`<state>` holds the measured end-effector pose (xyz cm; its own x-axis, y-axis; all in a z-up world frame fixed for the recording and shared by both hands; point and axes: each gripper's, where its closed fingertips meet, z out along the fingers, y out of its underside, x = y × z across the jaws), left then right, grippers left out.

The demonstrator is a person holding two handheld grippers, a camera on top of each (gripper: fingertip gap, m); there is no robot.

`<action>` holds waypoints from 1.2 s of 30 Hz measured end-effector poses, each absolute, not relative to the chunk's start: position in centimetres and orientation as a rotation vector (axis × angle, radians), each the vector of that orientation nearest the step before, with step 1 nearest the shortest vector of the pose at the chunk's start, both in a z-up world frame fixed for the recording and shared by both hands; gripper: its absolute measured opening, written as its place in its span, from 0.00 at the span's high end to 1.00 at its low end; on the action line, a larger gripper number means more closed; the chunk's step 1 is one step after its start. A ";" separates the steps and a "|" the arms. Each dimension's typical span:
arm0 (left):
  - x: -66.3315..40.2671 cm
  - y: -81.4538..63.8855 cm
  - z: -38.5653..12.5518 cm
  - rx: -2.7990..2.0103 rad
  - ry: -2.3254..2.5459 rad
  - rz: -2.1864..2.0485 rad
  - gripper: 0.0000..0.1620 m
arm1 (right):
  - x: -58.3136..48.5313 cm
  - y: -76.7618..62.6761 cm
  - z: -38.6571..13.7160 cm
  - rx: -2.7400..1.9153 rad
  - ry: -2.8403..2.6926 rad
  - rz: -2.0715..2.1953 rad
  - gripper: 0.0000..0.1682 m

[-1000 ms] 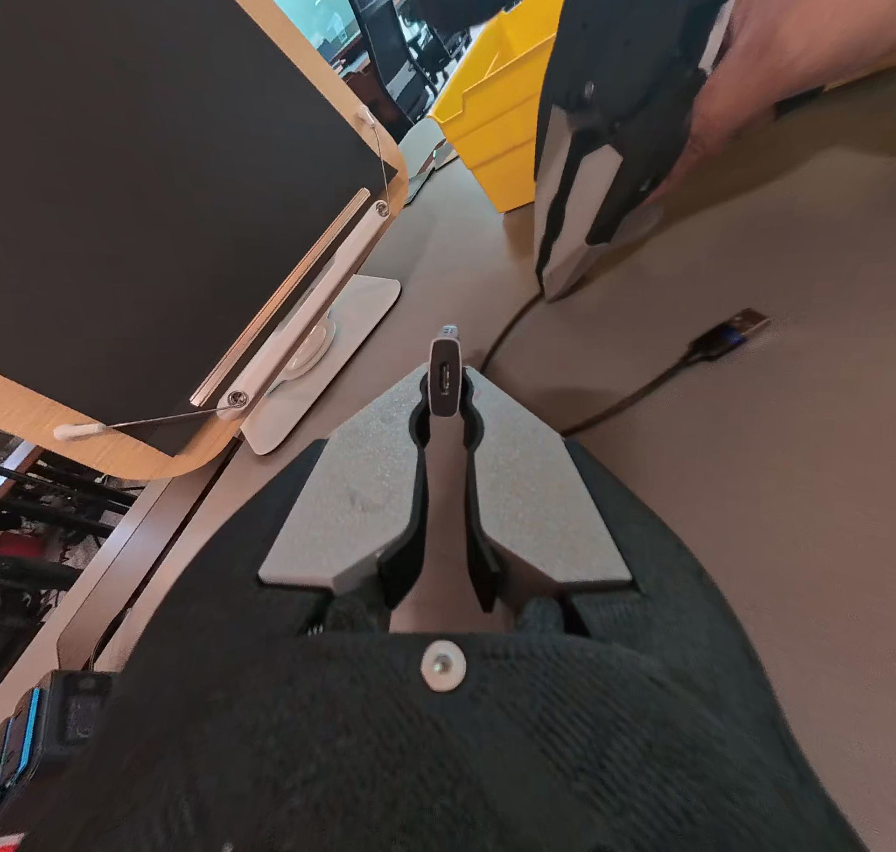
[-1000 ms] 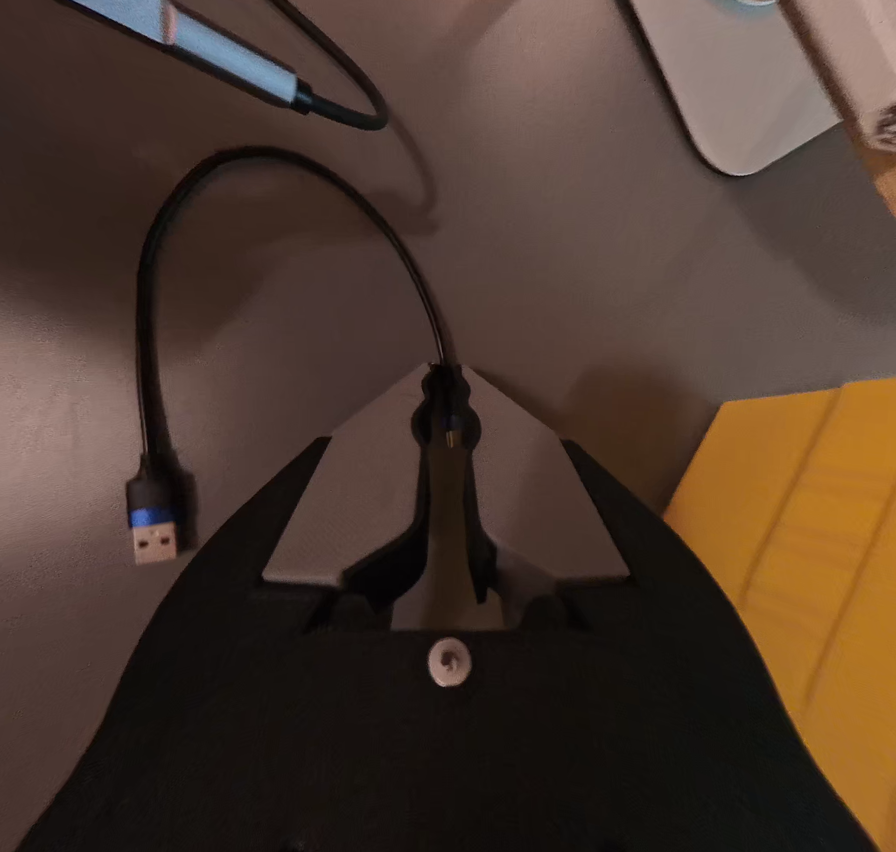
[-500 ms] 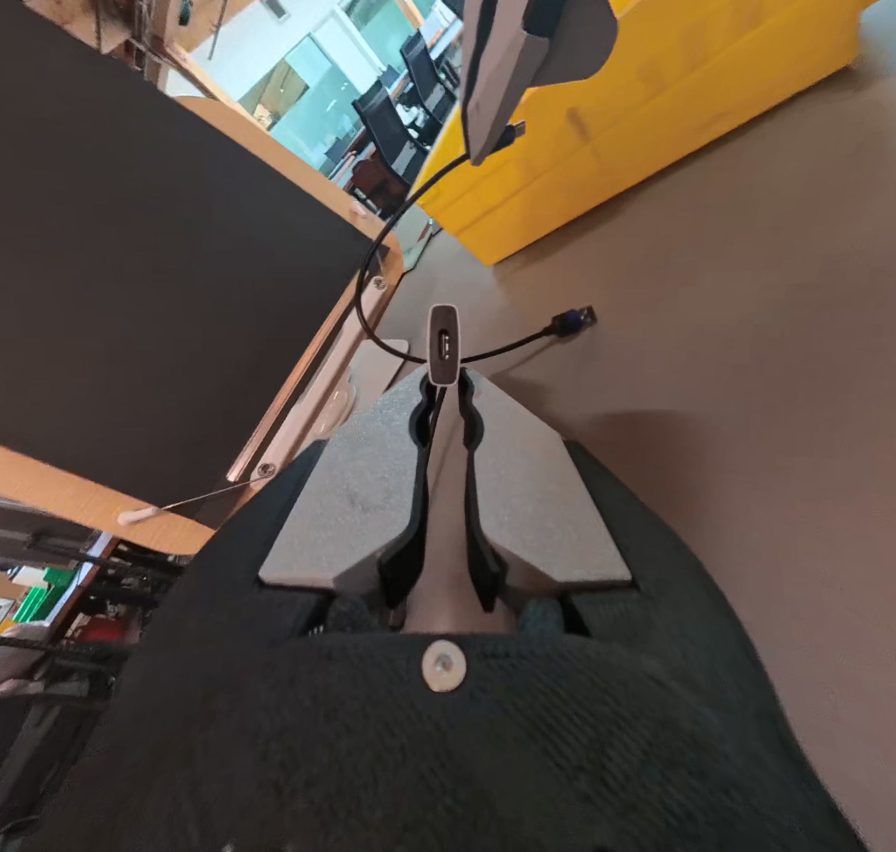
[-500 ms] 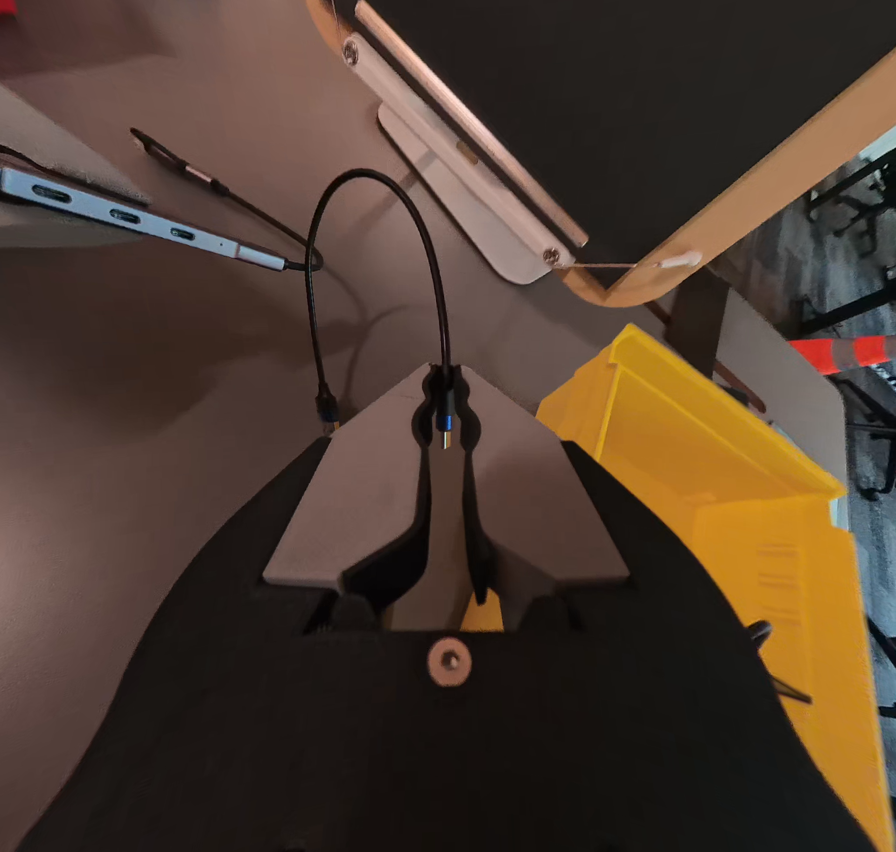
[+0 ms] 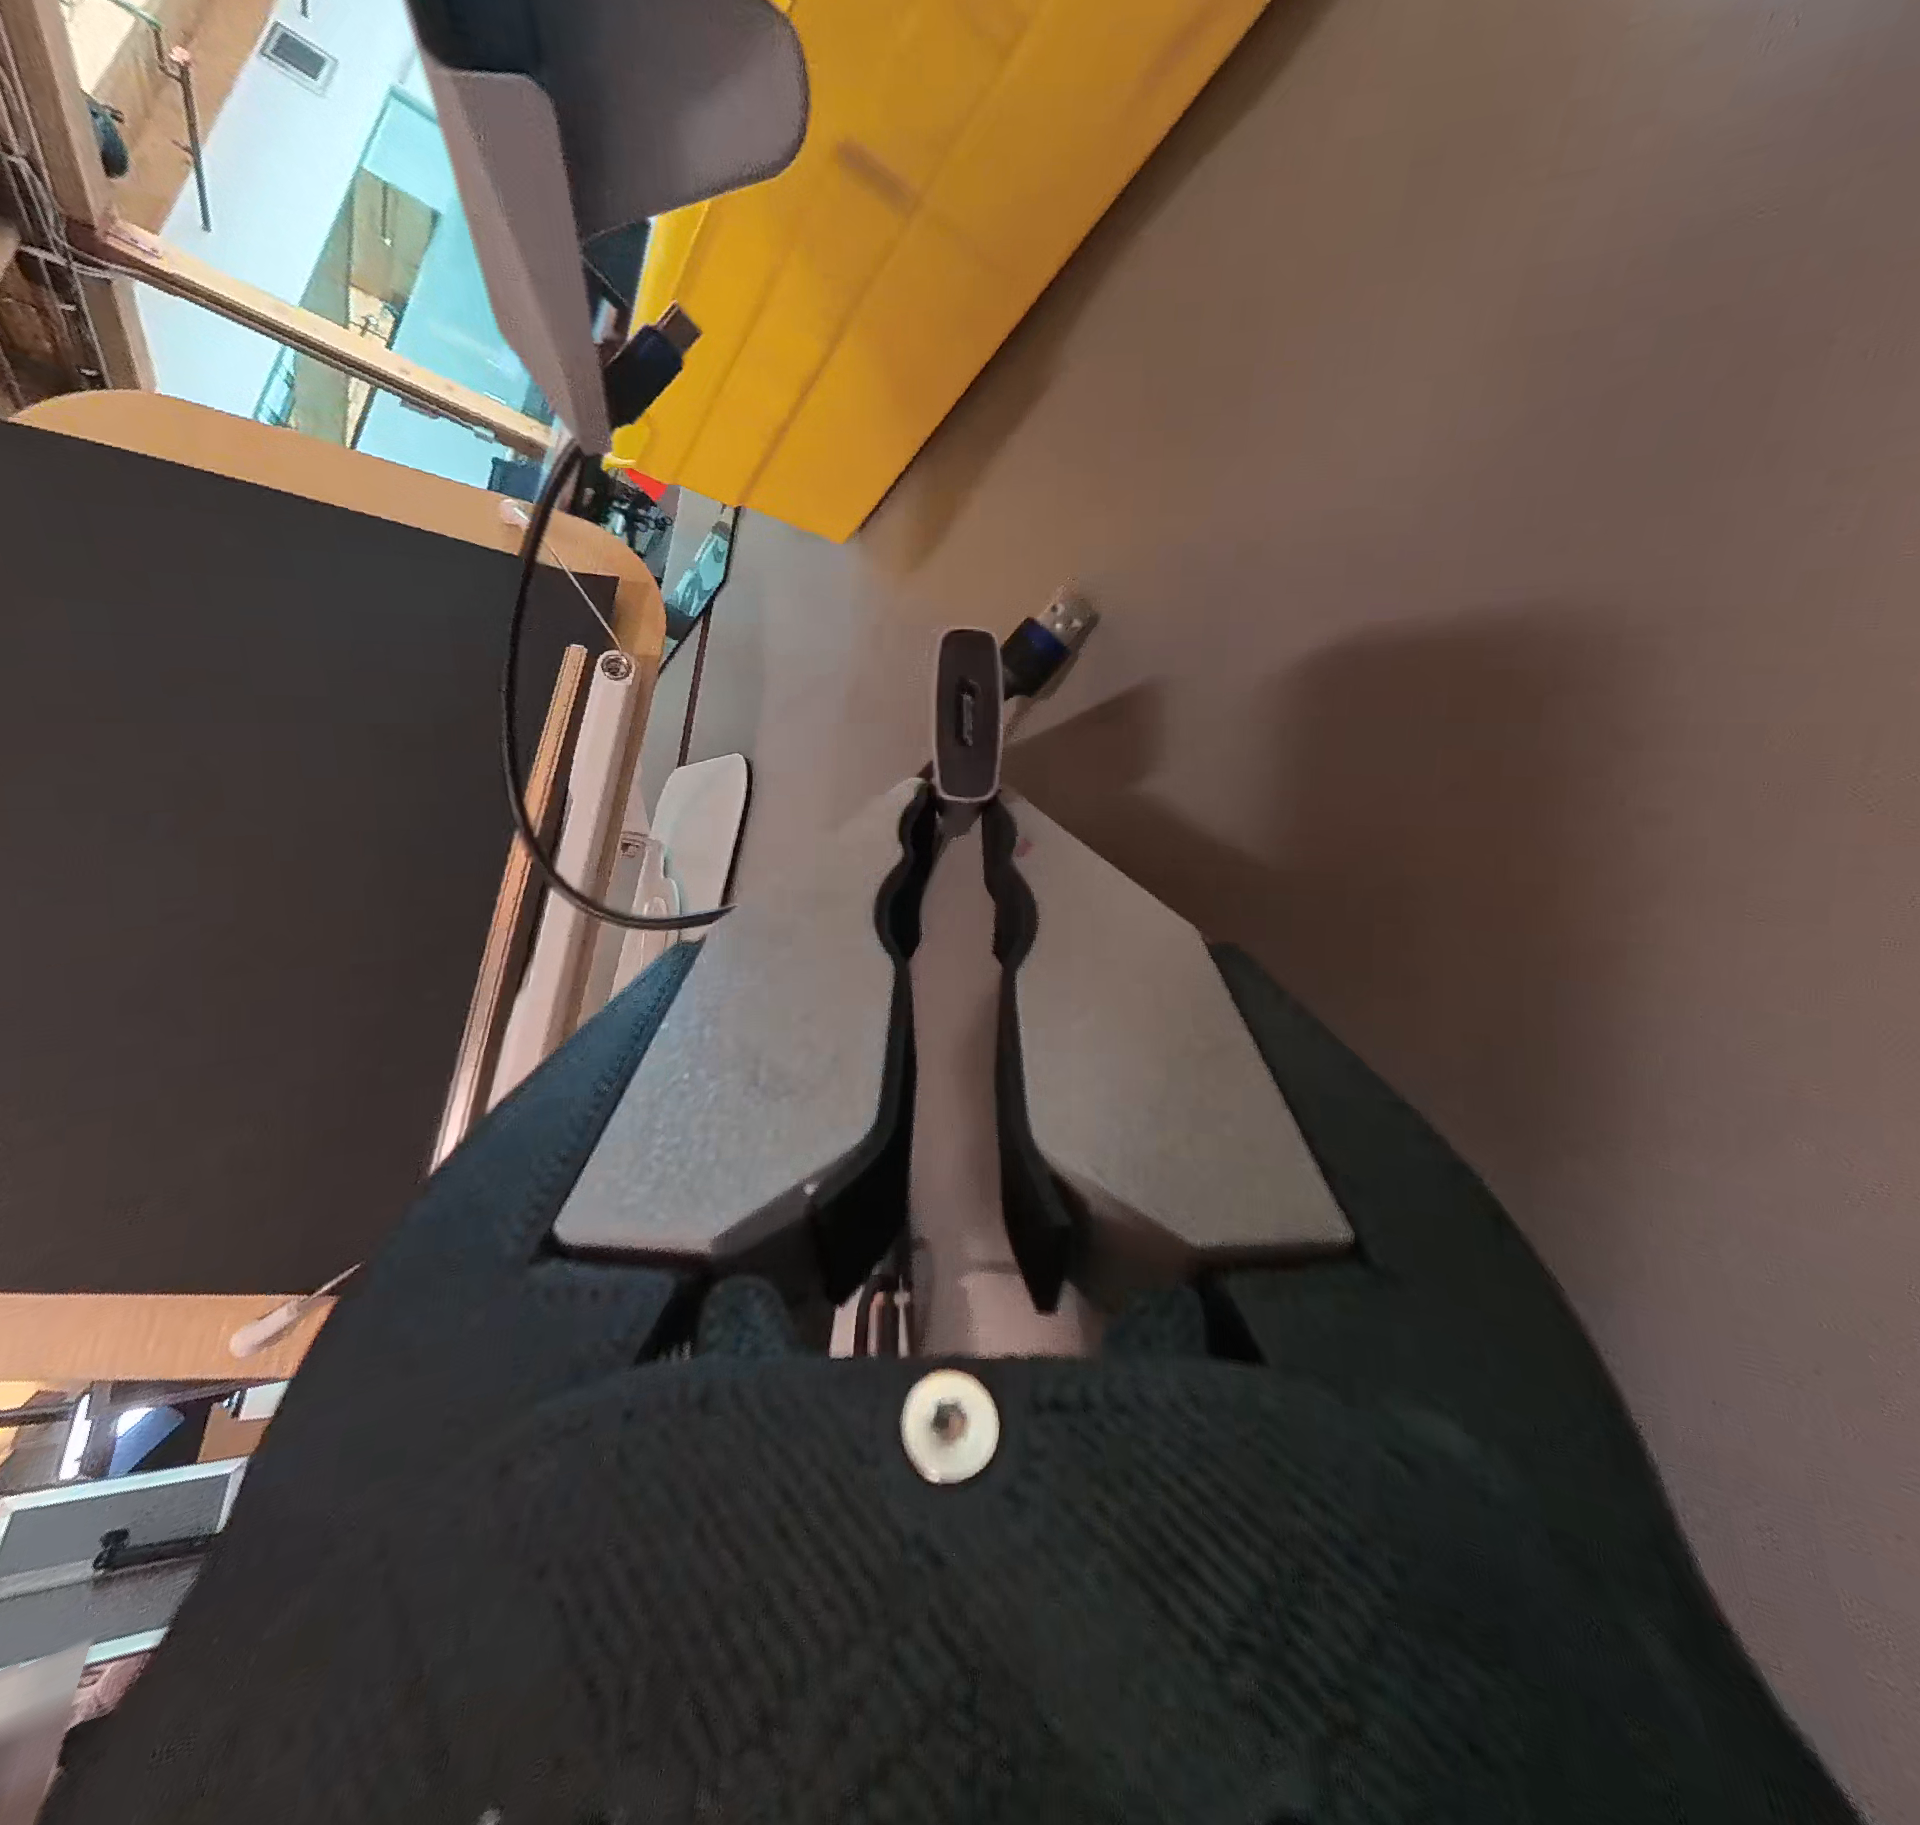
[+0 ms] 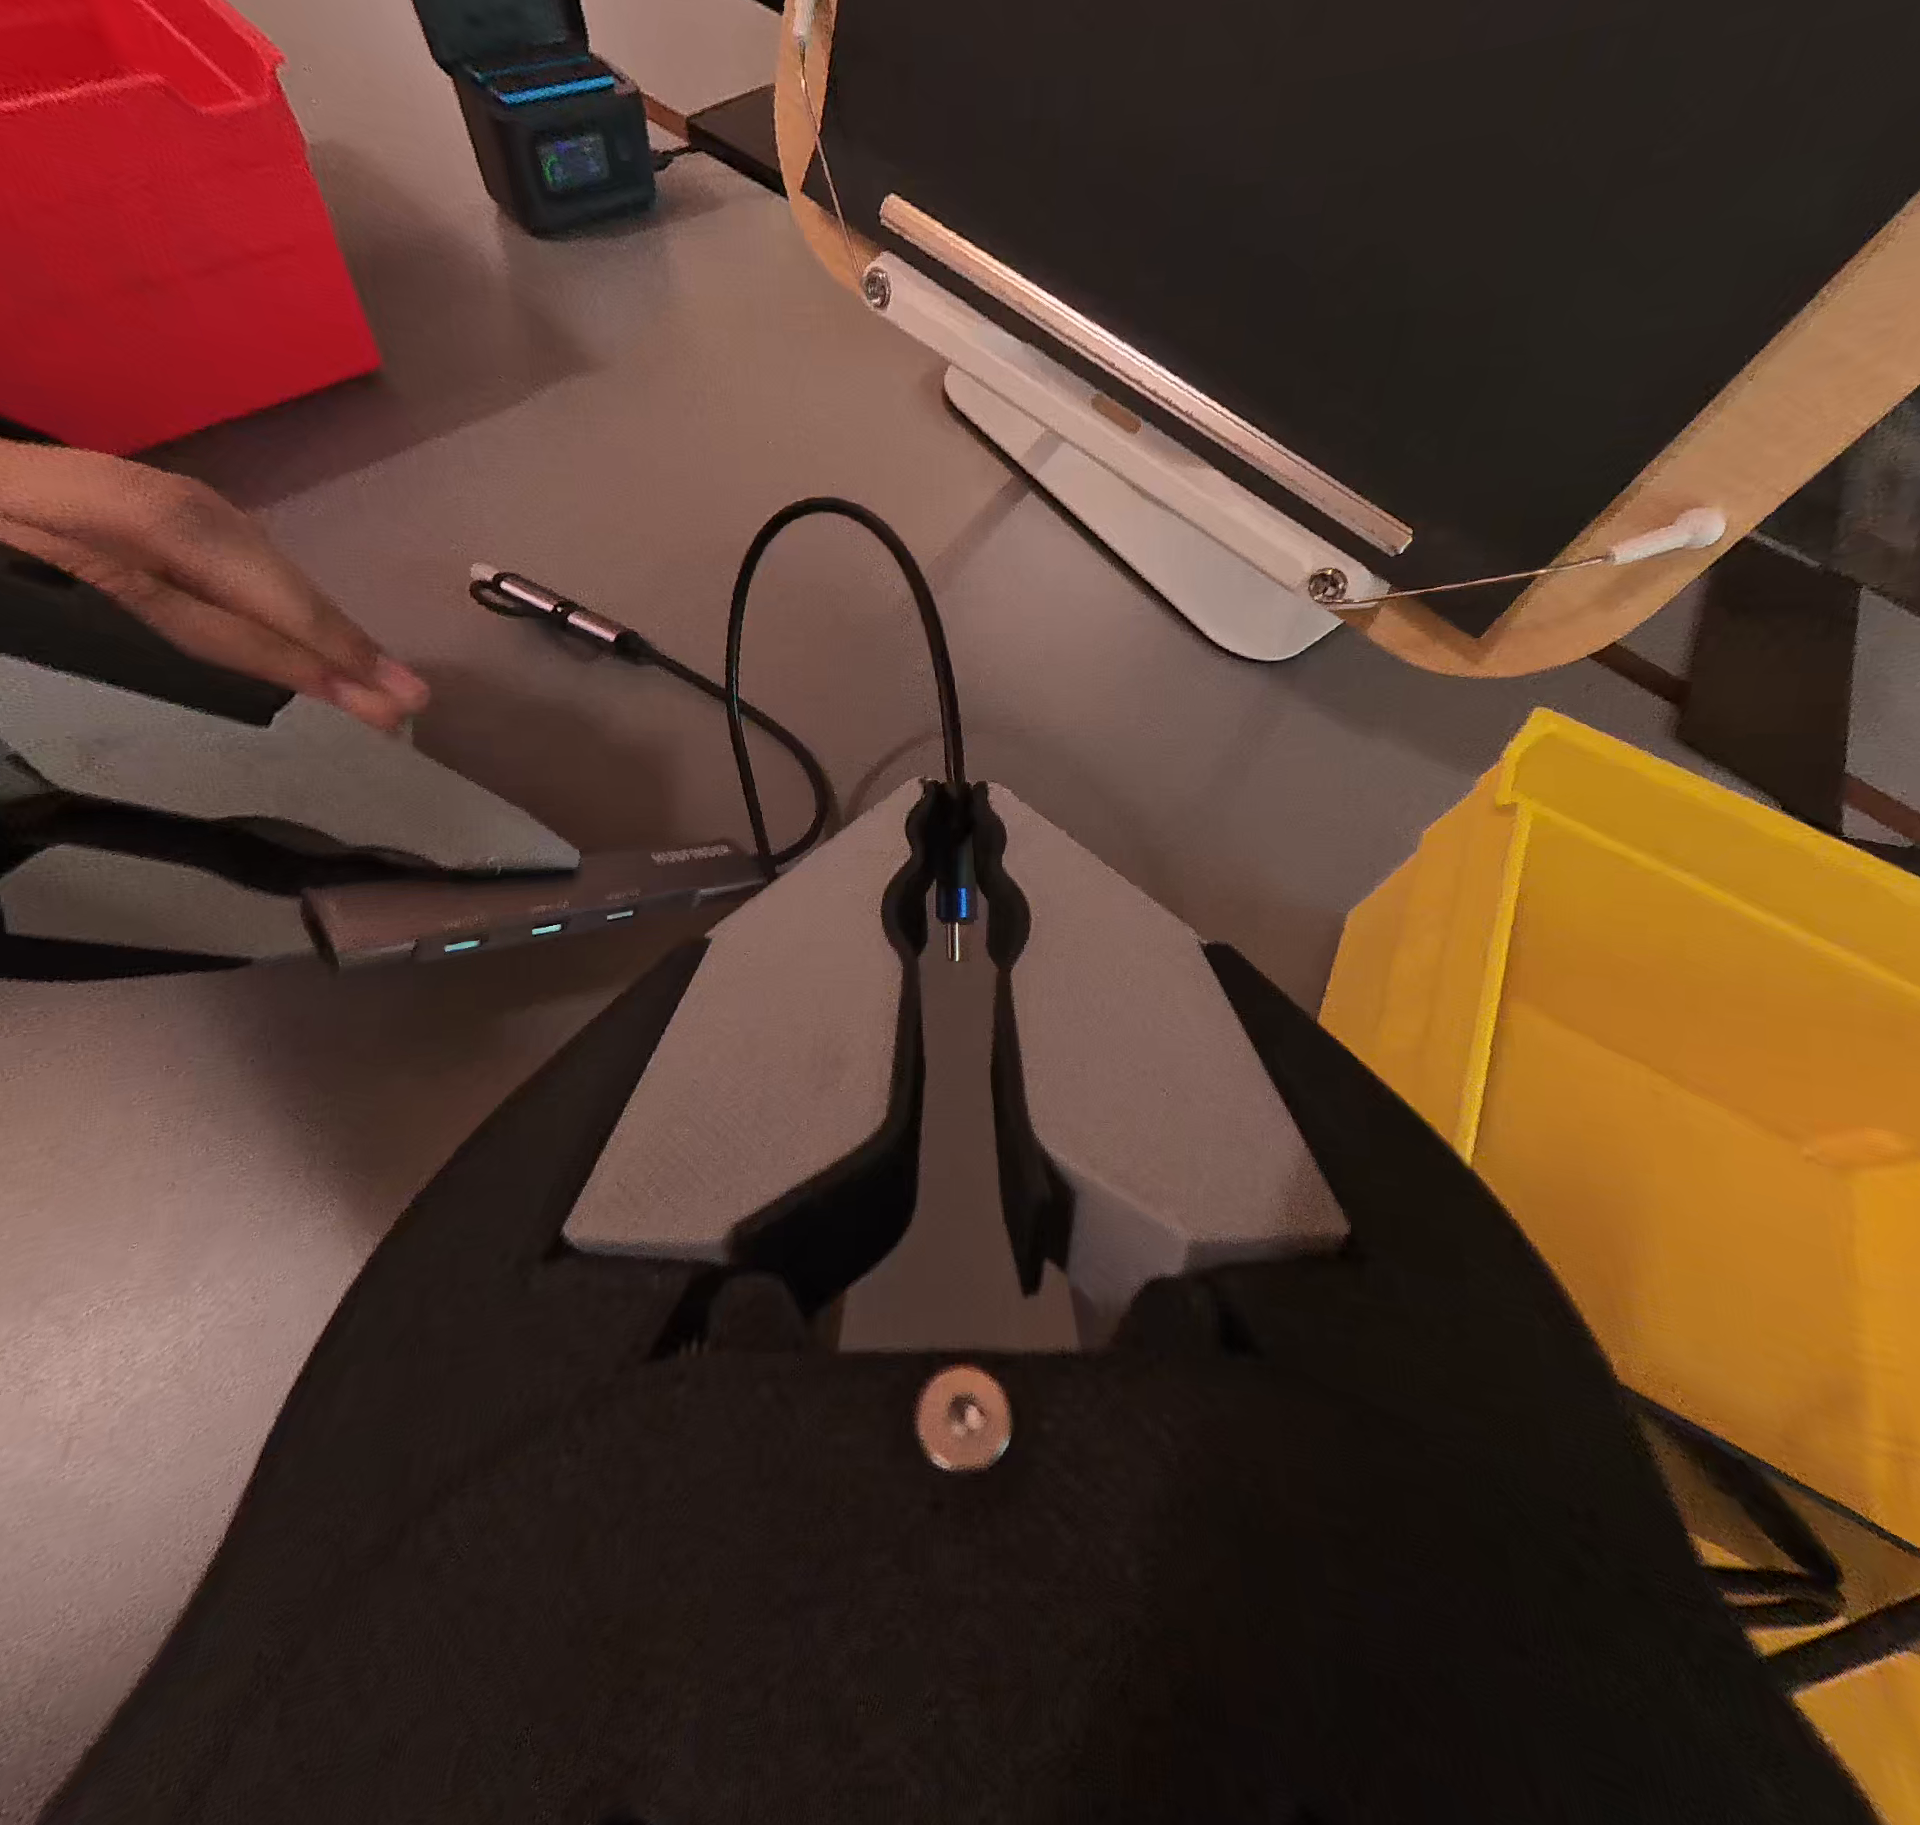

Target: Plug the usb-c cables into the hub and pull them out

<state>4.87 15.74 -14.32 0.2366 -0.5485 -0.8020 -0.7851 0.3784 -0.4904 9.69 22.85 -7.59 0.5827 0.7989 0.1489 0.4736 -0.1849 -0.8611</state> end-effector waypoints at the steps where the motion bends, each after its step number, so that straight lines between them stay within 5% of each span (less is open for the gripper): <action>1: 4.9 15.7 -14.4 -1.288 1.435 0.246 0.96 | 9.6 23.0 -7.5 -1.829 -1.019 0.423 0.99; 18: 5.1 13.1 -15.6 -1.438 1.478 -0.041 0.64 | 13.9 24.7 -5.6 -1.765 -0.838 0.214 0.99; 30: 6.3 9.6 -13.7 -1.448 1.483 -0.350 0.56 | 15.1 23.0 -4.0 -1.703 -0.893 0.172 0.99; 36: 6.1 10.0 -9.1 -1.308 1.300 -0.393 0.64 | 14.3 21.6 -4.6 -1.695 -0.979 0.205 0.99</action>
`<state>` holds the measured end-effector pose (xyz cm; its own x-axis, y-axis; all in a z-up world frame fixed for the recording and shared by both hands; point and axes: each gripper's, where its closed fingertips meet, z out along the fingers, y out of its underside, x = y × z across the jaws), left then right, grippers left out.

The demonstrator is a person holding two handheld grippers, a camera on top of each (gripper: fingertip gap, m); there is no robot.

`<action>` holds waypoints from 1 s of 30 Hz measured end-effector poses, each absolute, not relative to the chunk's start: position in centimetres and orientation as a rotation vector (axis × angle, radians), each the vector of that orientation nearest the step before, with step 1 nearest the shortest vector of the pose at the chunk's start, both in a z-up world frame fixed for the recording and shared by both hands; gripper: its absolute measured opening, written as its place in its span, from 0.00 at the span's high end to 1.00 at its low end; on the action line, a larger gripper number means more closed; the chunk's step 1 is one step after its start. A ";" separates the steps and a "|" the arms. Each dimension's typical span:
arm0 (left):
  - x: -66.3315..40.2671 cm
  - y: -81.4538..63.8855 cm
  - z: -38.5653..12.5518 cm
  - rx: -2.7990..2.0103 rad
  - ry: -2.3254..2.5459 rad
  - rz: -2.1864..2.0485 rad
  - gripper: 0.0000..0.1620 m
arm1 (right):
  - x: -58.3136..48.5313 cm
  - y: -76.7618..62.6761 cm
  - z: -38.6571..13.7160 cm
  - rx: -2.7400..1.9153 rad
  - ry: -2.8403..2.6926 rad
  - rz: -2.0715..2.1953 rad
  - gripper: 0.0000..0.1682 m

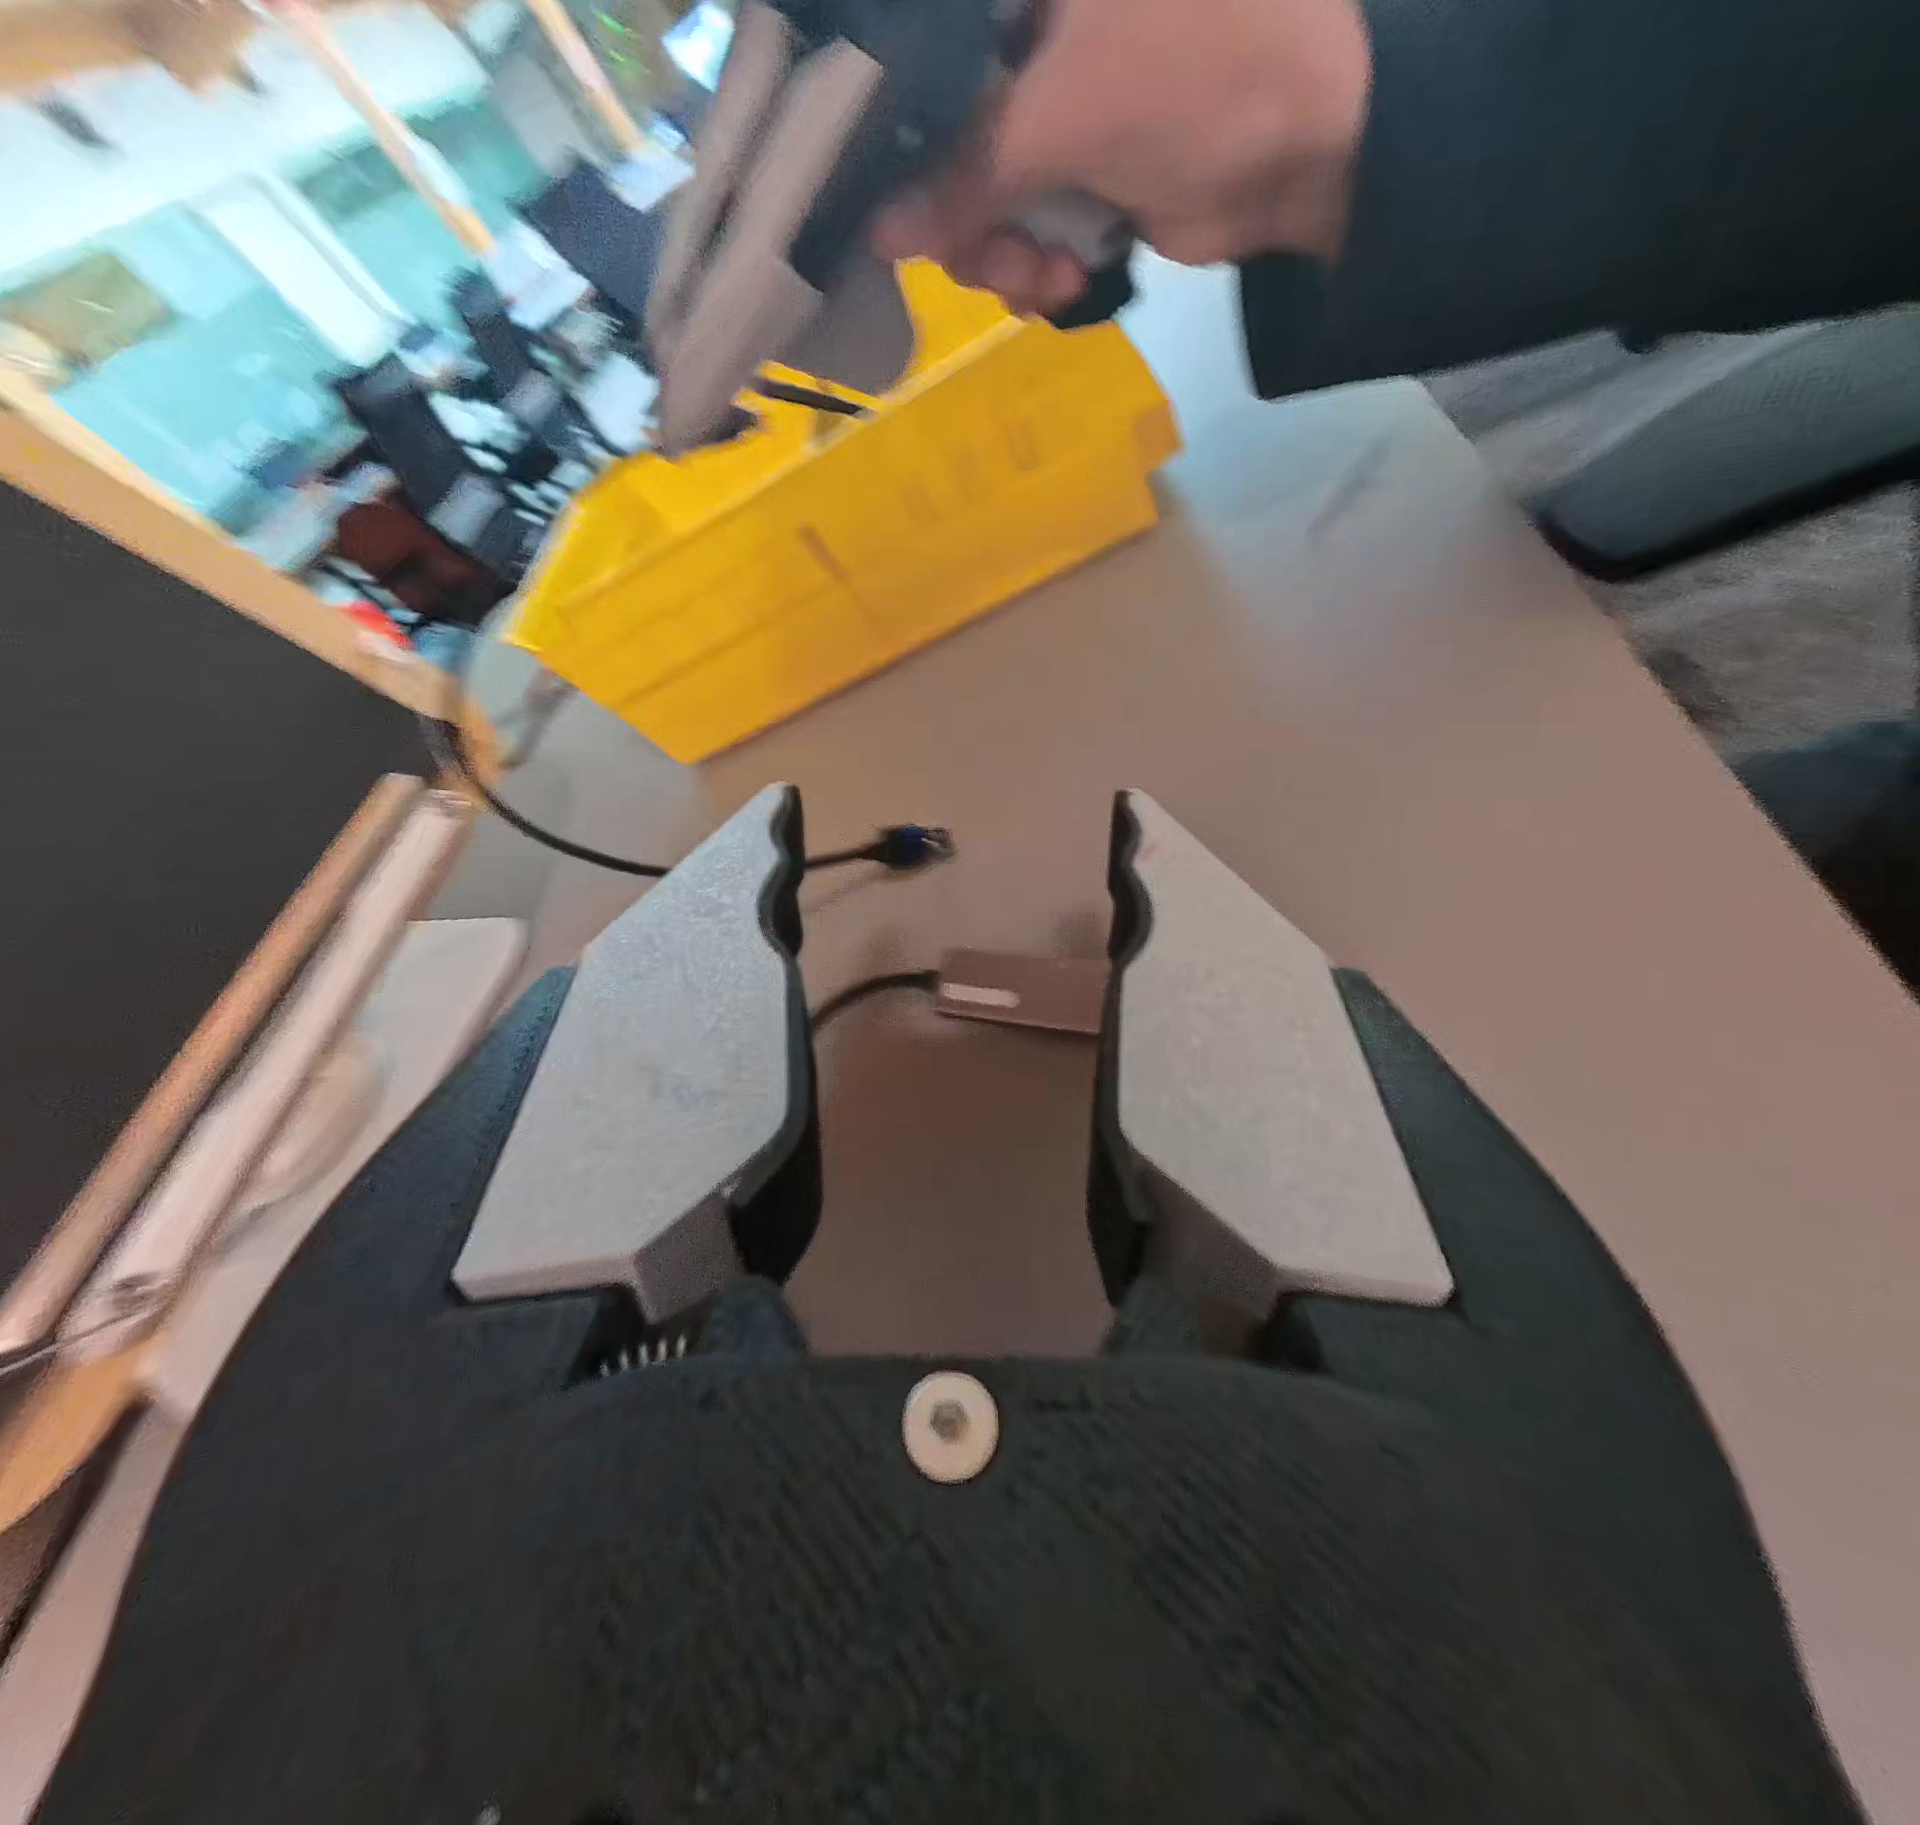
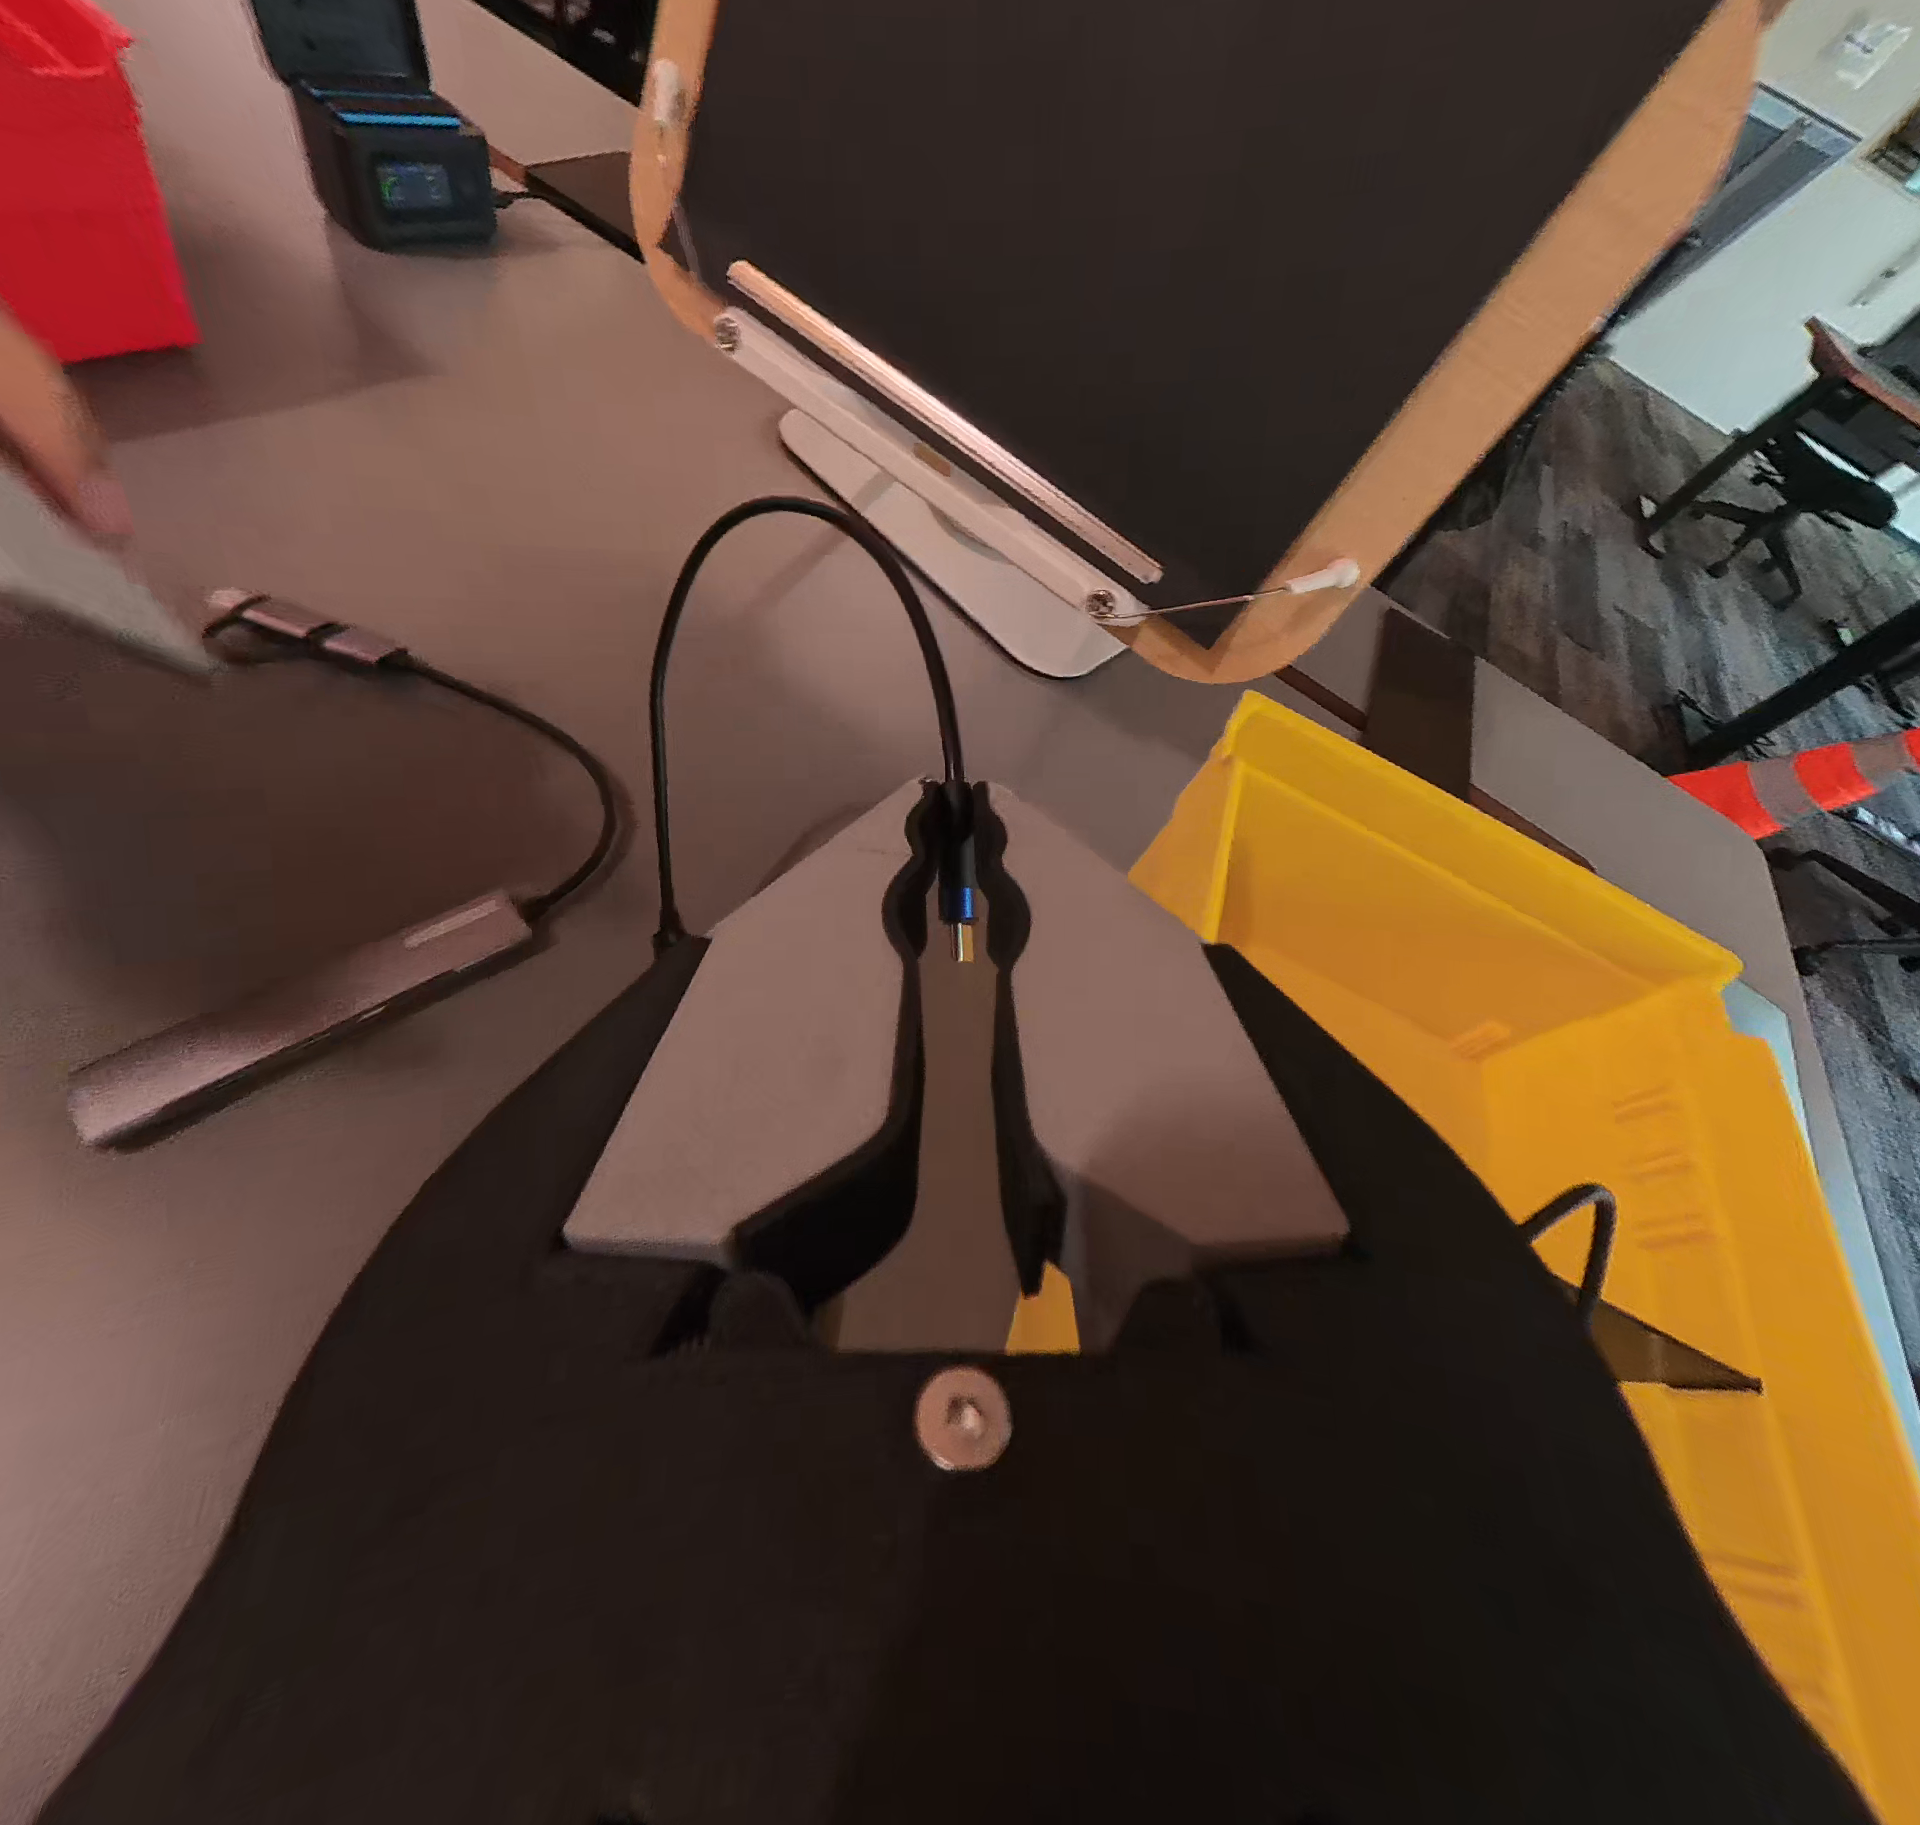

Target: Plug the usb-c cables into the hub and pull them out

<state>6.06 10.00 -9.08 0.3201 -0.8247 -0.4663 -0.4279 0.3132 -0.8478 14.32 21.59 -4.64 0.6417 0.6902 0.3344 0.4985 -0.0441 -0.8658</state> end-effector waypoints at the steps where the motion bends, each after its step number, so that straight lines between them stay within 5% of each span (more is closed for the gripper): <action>1: 5.7 10.9 -8.0 -1.280 1.236 -0.333 0.67 | 13.9 21.1 -4.8 -1.680 -1.028 0.214 0.99; 10: 5.4 13.0 -4.0 -1.174 0.994 -0.168 0.73 | 10.0 15.5 -8.3 -1.636 -1.459 0.260 0.99; 16: 7.2 12.6 -6.7 -1.210 1.131 -0.142 0.75 | 7.2 12.9 -9.3 -1.595 -1.554 0.388 0.99; 22: 7.8 12.7 -8.6 -1.274 1.204 -0.136 0.87 | 6.9 13.6 -9.8 -1.604 -1.546 0.330 0.99; 30: 7.3 13.2 -9.5 -1.338 1.209 -0.148 0.80 | 7.9 13.7 -8.9 -1.587 -1.522 0.327 0.99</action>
<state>7.33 13.16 -9.49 0.4400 -0.6905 -0.5741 -0.5310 0.3155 -0.7864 7.85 13.69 -8.87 0.2122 0.9024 0.3751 0.6683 0.1460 -0.7294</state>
